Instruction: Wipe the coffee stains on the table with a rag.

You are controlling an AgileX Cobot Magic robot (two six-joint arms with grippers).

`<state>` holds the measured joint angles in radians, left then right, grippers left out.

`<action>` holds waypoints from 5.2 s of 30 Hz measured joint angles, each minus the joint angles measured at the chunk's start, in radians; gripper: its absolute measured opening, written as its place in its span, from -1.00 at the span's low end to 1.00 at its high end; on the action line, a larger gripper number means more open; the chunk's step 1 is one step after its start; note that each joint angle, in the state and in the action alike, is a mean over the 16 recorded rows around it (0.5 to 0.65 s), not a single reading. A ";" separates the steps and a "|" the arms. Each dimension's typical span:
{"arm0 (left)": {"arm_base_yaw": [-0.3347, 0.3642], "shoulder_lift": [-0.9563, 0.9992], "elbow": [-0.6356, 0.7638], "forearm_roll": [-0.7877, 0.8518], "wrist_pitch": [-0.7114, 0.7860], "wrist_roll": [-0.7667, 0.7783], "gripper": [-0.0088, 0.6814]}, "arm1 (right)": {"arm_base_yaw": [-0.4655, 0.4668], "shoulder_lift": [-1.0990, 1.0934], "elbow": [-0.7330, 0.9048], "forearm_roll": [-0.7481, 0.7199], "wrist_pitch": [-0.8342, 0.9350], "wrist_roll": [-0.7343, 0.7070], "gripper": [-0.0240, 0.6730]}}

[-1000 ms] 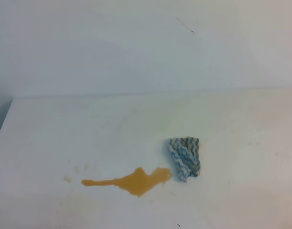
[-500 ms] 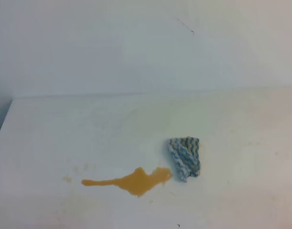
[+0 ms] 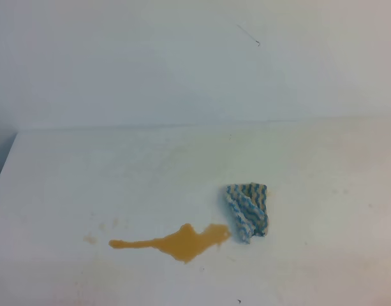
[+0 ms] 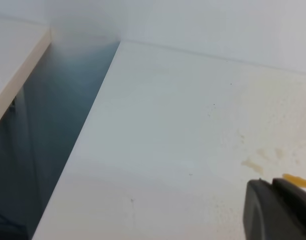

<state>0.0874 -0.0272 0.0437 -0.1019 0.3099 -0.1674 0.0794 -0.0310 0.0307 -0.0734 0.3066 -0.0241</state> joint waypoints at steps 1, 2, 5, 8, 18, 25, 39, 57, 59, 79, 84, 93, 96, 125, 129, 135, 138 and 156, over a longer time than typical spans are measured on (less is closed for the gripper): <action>0.000 0.000 0.000 0.000 0.000 0.000 -0.97 | 0.000 0.000 0.000 0.000 0.000 0.000 -0.94; 0.000 0.000 0.000 0.001 0.000 0.000 -0.97 | 0.000 0.001 0.000 0.000 0.000 0.000 -0.94; 0.000 0.000 0.000 0.001 0.000 0.000 -0.97 | 0.000 0.001 0.000 0.001 0.000 0.000 -0.94; 0.000 0.000 0.000 0.002 0.000 0.000 -0.97 | 0.000 0.002 0.000 0.001 0.000 0.000 -0.94; 0.000 0.000 0.000 0.002 0.000 0.000 -0.97 | 0.000 0.003 0.000 0.002 -0.003 0.000 -0.94; 0.000 0.000 0.000 0.003 0.000 0.000 -0.97 | 0.000 0.003 0.000 0.007 -0.059 0.001 -0.94; 0.000 0.000 -0.003 0.003 -0.001 0.000 -0.97 | 0.000 0.003 0.001 0.039 -0.526 0.000 -0.94; 0.000 -0.002 0.000 0.000 -0.002 0.000 -0.97 | 0.000 0.003 0.001 0.197 -0.830 -0.019 -0.94; 0.000 -0.002 0.000 0.000 -0.002 0.000 -0.97 | 0.000 0.003 -0.001 0.200 -0.863 -0.019 -0.94; 0.000 -0.002 0.000 0.000 -0.002 0.000 -0.97 | 0.000 0.058 -0.348 0.187 -0.546 -0.037 -0.94; 0.000 -0.002 0.000 0.000 -0.002 0.000 -0.97 | 0.000 0.164 -0.482 0.205 -0.288 -0.005 -0.94; 0.000 -0.002 0.000 0.000 -0.002 0.000 -0.97 | 0.000 0.427 -0.619 0.262 0.007 0.053 -0.94; 0.000 -0.003 0.000 0.000 -0.002 0.000 -0.97 | 0.000 0.495 -0.634 0.309 0.035 0.063 -0.94; -0.002 -0.004 0.000 0.000 -0.002 0.000 -0.98 | 0.091 1.350 -0.722 1.216 0.332 -0.593 -0.83; -0.002 -0.004 0.000 0.000 -0.002 0.000 -0.98 | 0.169 1.459 -0.805 1.245 0.310 -0.676 -0.71; -0.002 -0.004 0.000 0.000 -0.002 0.000 -0.98 | 0.294 1.575 -0.955 1.143 0.234 -0.667 -0.40; -0.002 -0.004 0.000 0.000 -0.002 0.000 -0.98 | 0.343 1.625 -1.028 1.080 0.204 -0.643 -0.22; -0.002 -0.004 0.000 0.000 -0.002 0.000 -0.97 | 0.410 1.818 -1.300 0.361 0.310 -0.174 0.21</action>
<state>0.0856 -0.0309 0.0437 -0.1024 0.3081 -0.1674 0.4889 1.7867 -1.2693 0.2877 0.6166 -0.1976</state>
